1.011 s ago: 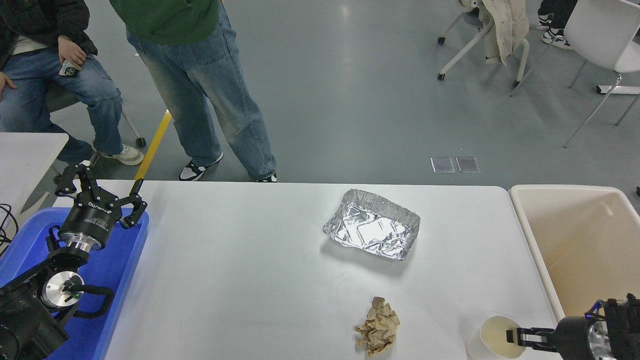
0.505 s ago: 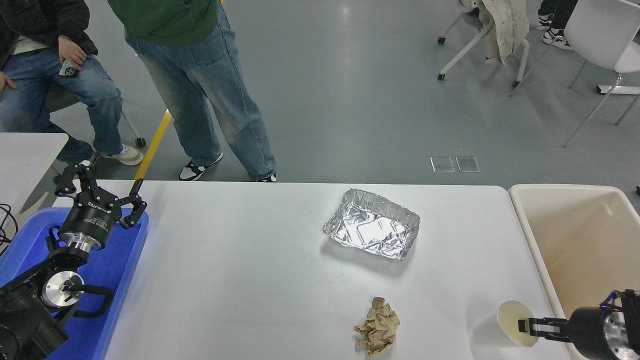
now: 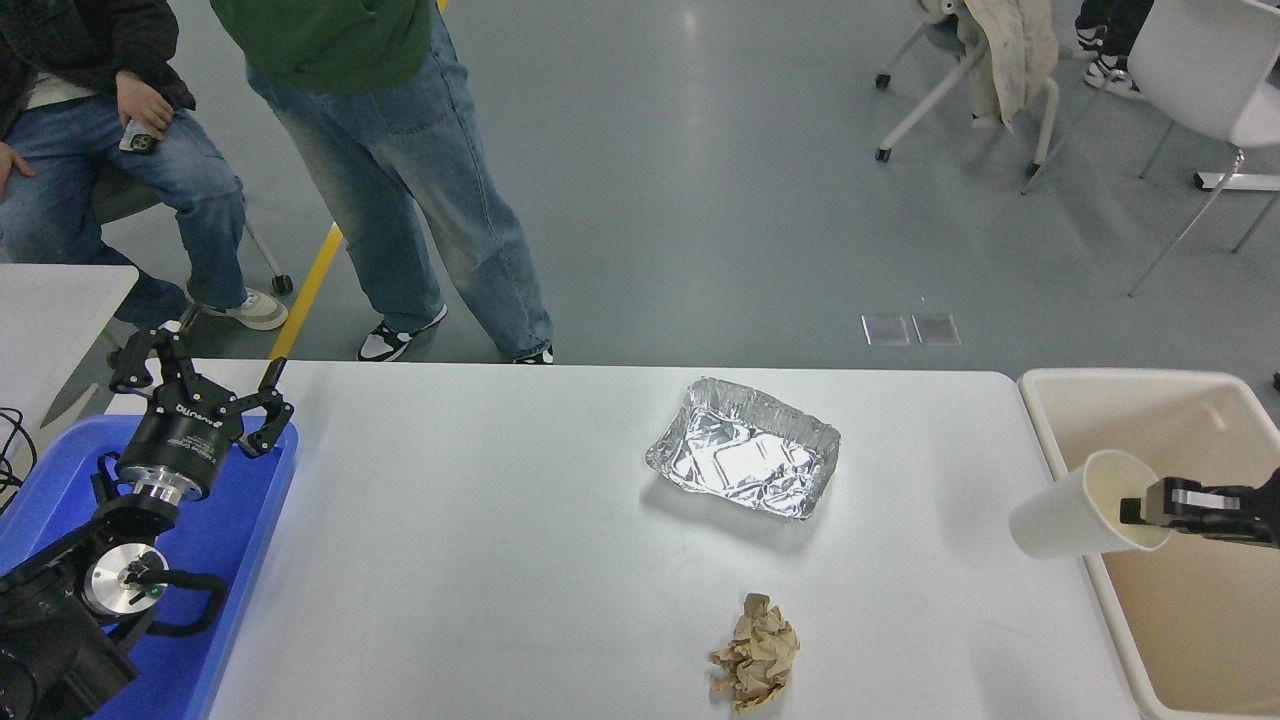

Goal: Clean the table surface

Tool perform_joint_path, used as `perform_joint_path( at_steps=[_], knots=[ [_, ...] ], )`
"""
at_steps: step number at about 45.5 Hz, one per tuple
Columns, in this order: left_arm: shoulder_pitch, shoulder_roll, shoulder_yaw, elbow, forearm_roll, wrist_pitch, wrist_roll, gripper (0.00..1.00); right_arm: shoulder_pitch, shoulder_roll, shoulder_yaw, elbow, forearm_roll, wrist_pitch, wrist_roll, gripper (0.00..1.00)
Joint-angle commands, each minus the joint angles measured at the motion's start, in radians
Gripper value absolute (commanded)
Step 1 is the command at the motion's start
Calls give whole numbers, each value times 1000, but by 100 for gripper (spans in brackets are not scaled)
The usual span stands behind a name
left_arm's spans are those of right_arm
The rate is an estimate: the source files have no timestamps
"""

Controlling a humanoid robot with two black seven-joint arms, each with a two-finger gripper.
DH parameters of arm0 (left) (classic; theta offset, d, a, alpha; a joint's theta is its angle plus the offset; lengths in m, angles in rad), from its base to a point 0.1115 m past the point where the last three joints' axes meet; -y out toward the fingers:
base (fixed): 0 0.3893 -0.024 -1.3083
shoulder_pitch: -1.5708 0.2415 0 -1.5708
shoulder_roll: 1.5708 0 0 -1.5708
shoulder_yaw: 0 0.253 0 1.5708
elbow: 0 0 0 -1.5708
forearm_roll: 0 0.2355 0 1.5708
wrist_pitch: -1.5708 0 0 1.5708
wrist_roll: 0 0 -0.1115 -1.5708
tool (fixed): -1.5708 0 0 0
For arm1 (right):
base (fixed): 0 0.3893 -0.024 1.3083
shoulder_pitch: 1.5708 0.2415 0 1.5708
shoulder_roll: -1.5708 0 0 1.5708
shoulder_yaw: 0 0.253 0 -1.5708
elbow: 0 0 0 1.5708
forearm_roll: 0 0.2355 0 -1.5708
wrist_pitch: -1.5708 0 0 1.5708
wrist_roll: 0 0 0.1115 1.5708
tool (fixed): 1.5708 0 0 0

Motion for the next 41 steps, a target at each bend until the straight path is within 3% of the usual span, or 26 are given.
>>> perform_joint_path(
  at_steps=[1,10,22,31,41],
  knots=[
    [0,0,0,0,0,0,0,100,222,-126,-2,-42,108,145,5,0],
    [0,0,0,0,0,0,0,100,272,-178,-8,-102,130,178,6,0],
    [0,0,0,0,0,0,0,100,268,-135,-111,-209,183,87,40,0],
    [0,0,0,0,0,0,0,100,254,-31,-211,-278,219,-32,44,0],
    [0,0,0,0,0,0,0,100,142,158,-246,-458,259,-157,69,0]
  ],
)
